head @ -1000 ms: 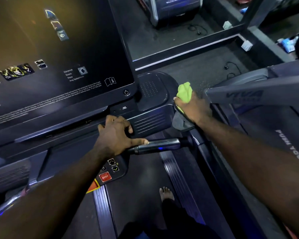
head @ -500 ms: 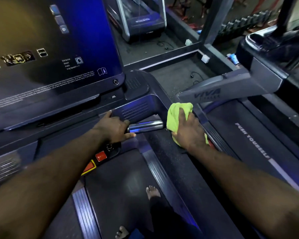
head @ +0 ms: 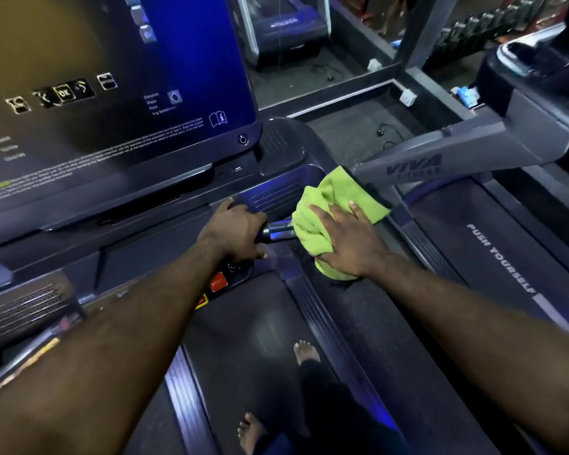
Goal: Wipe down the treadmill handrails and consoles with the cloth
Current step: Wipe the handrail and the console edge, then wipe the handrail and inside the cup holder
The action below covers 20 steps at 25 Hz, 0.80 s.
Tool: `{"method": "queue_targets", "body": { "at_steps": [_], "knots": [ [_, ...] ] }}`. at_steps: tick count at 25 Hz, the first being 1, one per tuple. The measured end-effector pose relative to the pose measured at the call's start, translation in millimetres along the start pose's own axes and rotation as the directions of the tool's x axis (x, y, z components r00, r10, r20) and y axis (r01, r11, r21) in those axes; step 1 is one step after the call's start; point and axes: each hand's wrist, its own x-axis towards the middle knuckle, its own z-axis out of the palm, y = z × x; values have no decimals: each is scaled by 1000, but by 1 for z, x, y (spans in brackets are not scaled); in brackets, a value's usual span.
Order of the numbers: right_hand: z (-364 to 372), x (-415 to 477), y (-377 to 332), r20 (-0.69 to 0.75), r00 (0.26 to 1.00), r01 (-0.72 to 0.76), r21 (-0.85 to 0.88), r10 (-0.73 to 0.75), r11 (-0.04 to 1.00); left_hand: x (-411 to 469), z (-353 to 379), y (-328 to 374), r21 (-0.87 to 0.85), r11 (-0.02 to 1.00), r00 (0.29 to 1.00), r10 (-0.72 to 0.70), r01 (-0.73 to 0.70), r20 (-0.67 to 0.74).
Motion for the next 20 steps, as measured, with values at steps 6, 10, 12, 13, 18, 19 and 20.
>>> {"method": "queue_targets", "body": {
  "at_steps": [6, 10, 12, 13, 18, 19, 20],
  "knots": [
    [-23, 86, 4, 300, 949, 104, -12, -96, 994, 2, 5, 2, -50, 999, 985, 10, -19, -172],
    [-40, 136, -5, 710, 685, -31, 254, -165, 967, 3, 8, 0, -127, 992, 973, -25, -5, -229],
    [-35, 143, -4, 720, 666, -62, 315, -196, 947, -1, 4, 0, -251, 968, 973, -38, -22, -229],
    [-33, 138, -7, 683, 703, -30, 305, -196, 952, -3, 0, 0, -356, 934, 973, -54, -30, -225],
    [-27, 93, -52, 182, 968, 116, 288, -174, 950, -19, -13, 8, -625, 780, 904, -254, -19, -345],
    [-25, 85, -62, 115, 978, 126, 350, -176, 928, -26, -12, 12, -671, 741, 854, -345, -7, -390],
    [-28, 80, -69, 98, 981, 105, 446, -165, 889, -35, -10, 17, -716, 699, 800, -428, -1, -419]
  ]
}}
